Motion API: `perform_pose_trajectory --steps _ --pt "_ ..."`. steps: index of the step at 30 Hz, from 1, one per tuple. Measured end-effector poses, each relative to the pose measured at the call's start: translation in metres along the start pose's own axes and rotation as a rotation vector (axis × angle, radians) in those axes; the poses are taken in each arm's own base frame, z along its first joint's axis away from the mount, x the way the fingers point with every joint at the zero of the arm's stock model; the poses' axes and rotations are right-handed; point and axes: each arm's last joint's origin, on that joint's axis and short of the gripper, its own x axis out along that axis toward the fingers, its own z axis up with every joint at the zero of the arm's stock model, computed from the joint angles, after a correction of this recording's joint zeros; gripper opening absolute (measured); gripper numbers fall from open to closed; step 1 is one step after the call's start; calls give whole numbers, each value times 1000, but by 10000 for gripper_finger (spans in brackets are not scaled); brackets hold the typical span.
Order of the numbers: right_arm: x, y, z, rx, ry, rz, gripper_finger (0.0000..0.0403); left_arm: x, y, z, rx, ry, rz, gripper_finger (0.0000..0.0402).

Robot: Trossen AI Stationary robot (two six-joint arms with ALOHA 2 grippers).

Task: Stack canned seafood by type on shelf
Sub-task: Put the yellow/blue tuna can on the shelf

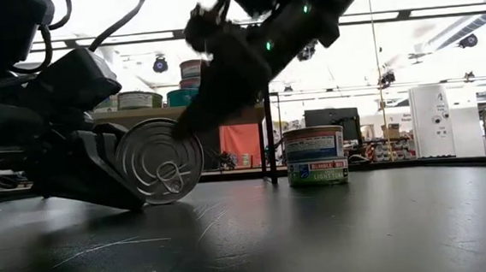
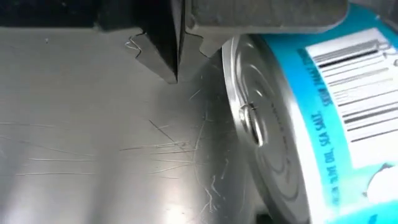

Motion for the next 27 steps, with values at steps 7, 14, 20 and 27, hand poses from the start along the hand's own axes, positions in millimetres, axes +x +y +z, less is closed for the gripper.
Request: perform_pose_trajectory --steps 7,14,20,27 --pt "17 -4 -15 -36 33 20 215 1 0 4 -40 -42 26 0" --pt "16 -4 -15 -60 22 68 138 0 -2 11 -227 -99 -9 1" --pt "12 -6 -16 -86 66 71 138 1 -7 20 -323 -126 -59 43" --pt "-5 -20 -12 -85 124 43 138 2 -14 34 -344 -158 -88 89"
